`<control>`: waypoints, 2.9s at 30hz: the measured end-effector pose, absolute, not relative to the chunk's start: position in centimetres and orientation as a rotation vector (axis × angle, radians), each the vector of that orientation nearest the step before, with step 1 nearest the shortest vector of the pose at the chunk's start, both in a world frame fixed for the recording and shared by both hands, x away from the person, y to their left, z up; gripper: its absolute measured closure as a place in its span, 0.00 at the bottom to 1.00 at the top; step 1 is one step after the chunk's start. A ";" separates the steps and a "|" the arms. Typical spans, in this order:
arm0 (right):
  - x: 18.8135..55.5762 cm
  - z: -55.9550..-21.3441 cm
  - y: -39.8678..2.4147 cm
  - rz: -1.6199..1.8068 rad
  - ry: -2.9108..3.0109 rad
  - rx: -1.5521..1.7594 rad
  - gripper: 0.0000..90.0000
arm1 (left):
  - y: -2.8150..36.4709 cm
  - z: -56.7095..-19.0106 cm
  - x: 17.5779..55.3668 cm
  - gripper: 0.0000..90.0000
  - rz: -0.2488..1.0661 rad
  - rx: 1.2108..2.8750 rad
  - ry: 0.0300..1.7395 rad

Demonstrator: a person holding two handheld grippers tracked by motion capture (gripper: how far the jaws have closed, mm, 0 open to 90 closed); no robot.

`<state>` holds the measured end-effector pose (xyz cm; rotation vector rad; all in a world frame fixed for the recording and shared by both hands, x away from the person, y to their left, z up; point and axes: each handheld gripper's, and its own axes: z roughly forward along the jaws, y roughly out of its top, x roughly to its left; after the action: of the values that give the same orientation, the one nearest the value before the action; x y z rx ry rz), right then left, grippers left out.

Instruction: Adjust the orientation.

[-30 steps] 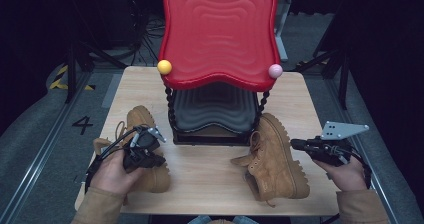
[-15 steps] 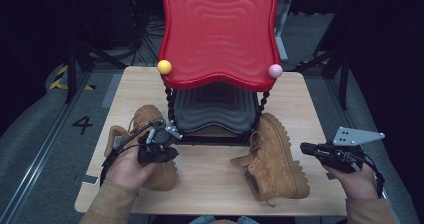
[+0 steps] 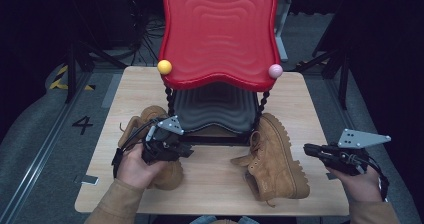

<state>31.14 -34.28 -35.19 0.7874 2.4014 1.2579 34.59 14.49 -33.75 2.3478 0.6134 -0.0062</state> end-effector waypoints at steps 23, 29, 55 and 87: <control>32.1 -35.0 -33.4 1.282 2.417 0.741 0.92 | 21.5 -29.7 30.2 0.51 0.144 2.147 0.784; 32.8 -34.9 -32.9 1.293 2.427 0.724 0.91 | 21.3 -31.2 30.3 0.39 0.155 2.273 0.872; 32.7 -35.3 -32.7 1.283 2.443 0.727 0.88 | 15.5 -35.6 32.6 0.41 0.082 2.564 0.900; 32.2 -35.6 -33.3 1.284 2.433 0.767 0.86 | 16.9 -33.0 33.3 0.87 0.066 2.539 0.974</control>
<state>32.23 -33.28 -35.57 0.7668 2.4332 1.2845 33.33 16.88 -33.00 2.5389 0.9737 0.0660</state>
